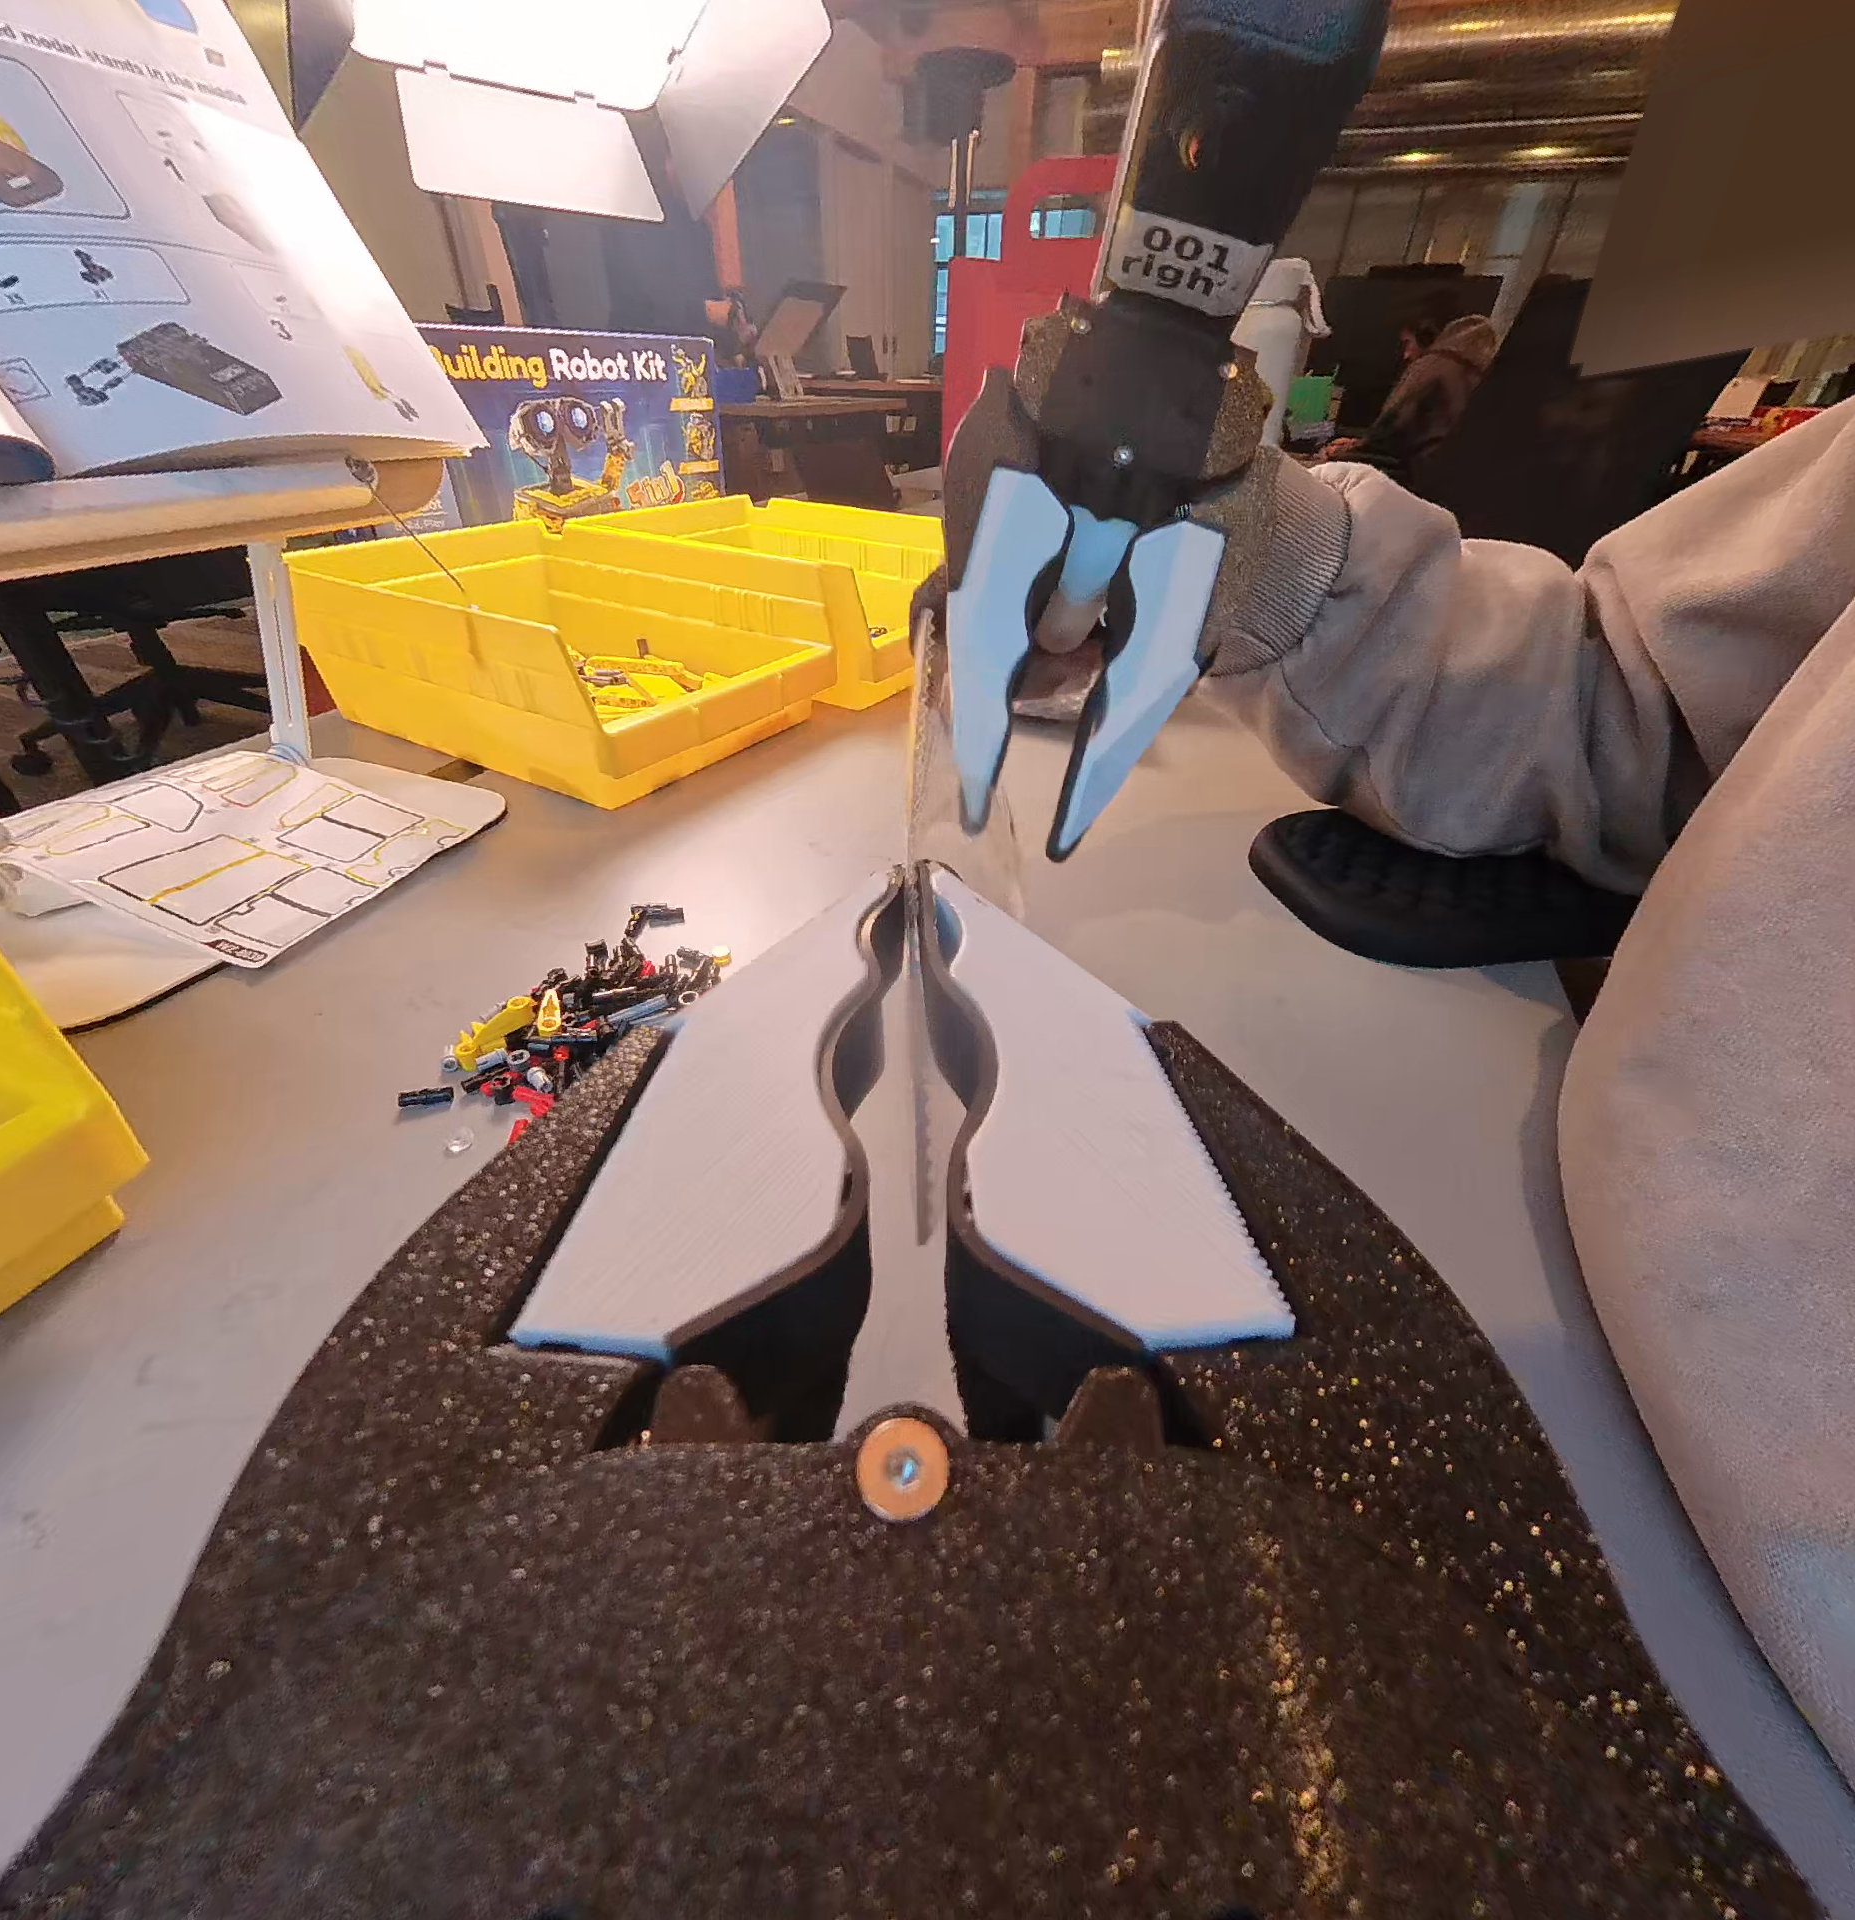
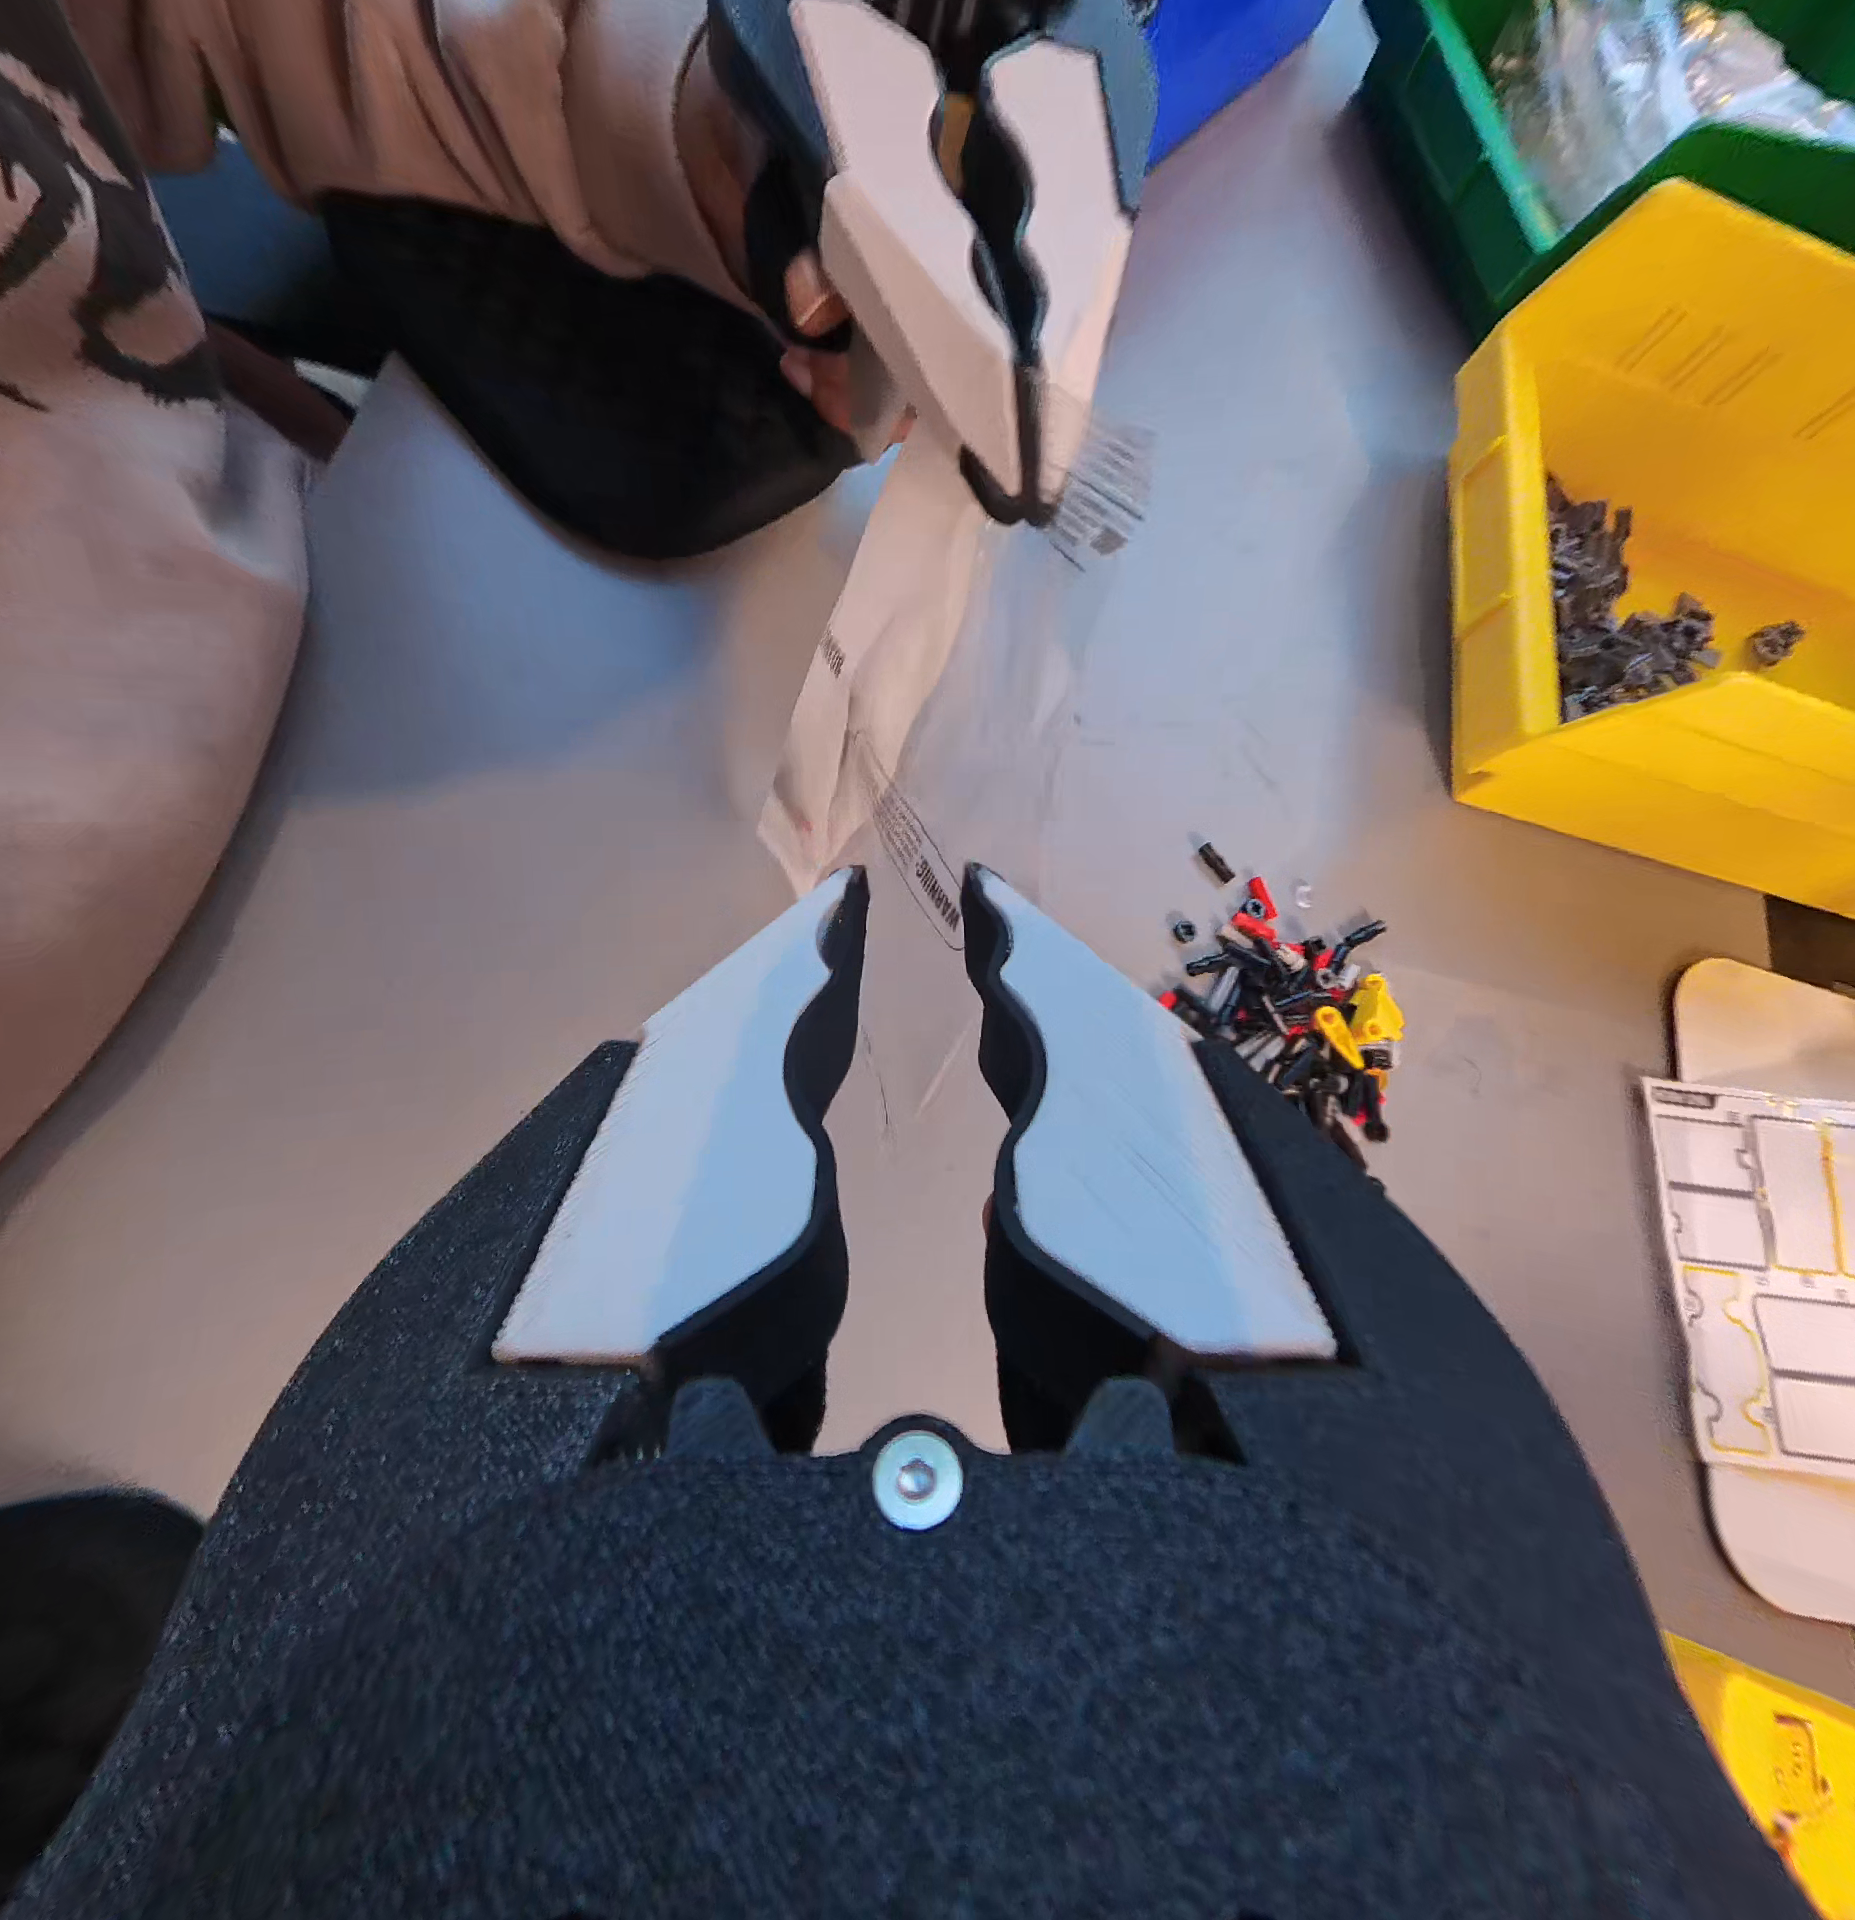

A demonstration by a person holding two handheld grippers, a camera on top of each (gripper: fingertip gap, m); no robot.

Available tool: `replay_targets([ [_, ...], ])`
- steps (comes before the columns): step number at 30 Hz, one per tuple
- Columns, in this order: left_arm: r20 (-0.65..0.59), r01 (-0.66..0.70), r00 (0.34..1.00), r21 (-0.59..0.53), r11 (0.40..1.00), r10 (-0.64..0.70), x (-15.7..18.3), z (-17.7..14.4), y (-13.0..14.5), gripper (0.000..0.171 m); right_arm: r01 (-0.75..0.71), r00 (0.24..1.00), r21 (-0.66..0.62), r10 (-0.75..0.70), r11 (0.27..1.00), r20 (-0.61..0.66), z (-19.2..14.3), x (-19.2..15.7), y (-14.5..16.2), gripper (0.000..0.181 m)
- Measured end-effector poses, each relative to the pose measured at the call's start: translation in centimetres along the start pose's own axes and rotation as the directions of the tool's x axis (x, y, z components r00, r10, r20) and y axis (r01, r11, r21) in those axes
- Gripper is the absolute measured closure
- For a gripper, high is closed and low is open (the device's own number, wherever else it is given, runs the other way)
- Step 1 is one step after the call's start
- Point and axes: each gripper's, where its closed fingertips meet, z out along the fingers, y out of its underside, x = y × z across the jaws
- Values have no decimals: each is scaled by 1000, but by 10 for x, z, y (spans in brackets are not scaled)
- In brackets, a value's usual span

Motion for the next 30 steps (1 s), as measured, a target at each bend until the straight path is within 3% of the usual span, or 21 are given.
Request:
replay_targets([
  [3,-4,-3,1000,0,1000,3,2,1,0,171,9,1000,-86,-6,996,28,11,-9,9,167],
  [4,-11,-6,1000,1,1000,6,3,2,1,171,30,999,-132,-31,991,-8,15,-5,15,178],
  [7,-35,-14,999,-11,1000,14,8,3,2,171,102,987,-157,-119,982,-105,15,9,14,181],
  [11,-62,4,998,-17,1000,-5,8,-2,-7,150,205,944,-174,-242,963,-223,-5,25,1,181],
  [13,-59,28,998,-60,998,-31,2,-5,-16,136,289,917,-231,-338,929,-212,-10,23,0,181],
  [19,-55,77,994,-217,973,-91,4,17,-47,132,429,861,-391,-499,815,-95,-11,15,5,181],
  [23,-65,23,996,-453,891,-59,17,41,-22,130,478,828,-415,-555,774,-82,-7,10,-4,181],
  [26,-61,80,990,-512,855,-129,22,49,-7,134,499,803,-419,-586,759,-105,-8,6,-12,181],
  [30,-52,148,979,-493,857,-199,27,48,0,142,519,777,-429,-617,739,-124,-12,0,-17,181],
])
